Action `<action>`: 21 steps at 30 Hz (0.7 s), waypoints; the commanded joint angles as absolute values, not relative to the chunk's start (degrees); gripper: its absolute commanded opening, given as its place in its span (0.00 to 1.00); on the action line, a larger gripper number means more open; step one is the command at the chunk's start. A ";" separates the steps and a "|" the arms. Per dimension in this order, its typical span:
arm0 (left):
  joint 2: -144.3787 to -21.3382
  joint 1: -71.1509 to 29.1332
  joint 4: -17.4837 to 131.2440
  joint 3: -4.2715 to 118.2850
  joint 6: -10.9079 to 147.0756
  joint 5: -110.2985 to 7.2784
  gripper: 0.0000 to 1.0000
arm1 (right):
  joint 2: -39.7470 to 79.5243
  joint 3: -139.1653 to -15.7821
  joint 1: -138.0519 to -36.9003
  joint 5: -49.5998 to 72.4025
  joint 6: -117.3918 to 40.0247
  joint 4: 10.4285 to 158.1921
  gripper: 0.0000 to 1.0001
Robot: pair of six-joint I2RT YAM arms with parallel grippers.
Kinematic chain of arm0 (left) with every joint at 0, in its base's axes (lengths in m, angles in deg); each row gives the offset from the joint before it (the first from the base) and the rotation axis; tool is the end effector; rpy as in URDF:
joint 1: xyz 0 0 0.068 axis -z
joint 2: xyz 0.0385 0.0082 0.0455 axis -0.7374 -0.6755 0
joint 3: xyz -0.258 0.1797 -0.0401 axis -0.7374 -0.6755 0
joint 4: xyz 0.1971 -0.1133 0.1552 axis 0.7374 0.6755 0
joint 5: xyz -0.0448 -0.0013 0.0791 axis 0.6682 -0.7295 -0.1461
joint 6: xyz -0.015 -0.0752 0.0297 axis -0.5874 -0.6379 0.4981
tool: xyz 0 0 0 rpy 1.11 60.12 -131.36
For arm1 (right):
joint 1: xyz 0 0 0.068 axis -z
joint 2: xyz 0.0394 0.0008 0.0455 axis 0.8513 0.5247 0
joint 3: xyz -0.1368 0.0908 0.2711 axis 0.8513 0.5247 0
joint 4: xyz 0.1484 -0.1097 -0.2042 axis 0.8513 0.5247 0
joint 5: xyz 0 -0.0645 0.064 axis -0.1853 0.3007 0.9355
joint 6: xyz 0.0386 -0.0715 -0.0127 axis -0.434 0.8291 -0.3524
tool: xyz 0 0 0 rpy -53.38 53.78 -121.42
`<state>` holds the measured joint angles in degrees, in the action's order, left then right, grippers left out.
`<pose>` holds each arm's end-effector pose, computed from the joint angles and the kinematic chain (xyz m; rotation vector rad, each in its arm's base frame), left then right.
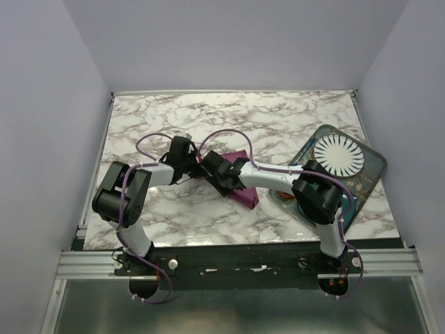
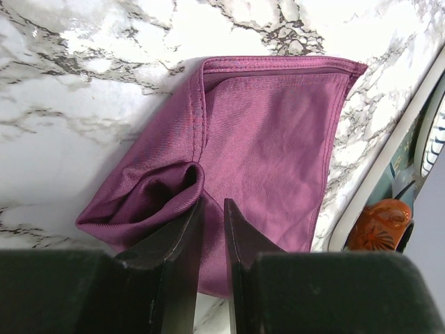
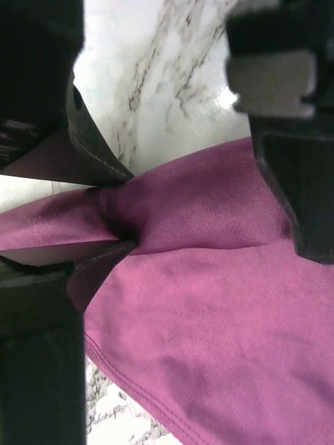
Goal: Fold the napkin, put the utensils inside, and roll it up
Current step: Roll the napkin with the utensil
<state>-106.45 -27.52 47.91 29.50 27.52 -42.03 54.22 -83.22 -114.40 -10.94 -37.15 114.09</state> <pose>0.3421 -0.1477 0.1457 -0.5284 2.4399 -0.9478 0.2738 0.3743 0.1682 -1.0576 2.4089 0.0129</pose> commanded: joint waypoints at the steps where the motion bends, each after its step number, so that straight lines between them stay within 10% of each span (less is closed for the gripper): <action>1: -107.56 -27.82 53.44 27.90 29.47 -41.93 0.28 | 56.67 -82.79 -114.69 -15.05 -36.00 111.58 0.35; 5: -102.49 -28.00 56.87 28.87 31.84 -44.55 0.31 | 56.06 -82.00 -113.46 -8.65 -36.79 111.23 0.20; 21: -102.02 -28.00 57.25 34.23 31.15 -39.91 0.32 | 65.10 -87.35 -95.53 50.42 -38.11 116.58 0.15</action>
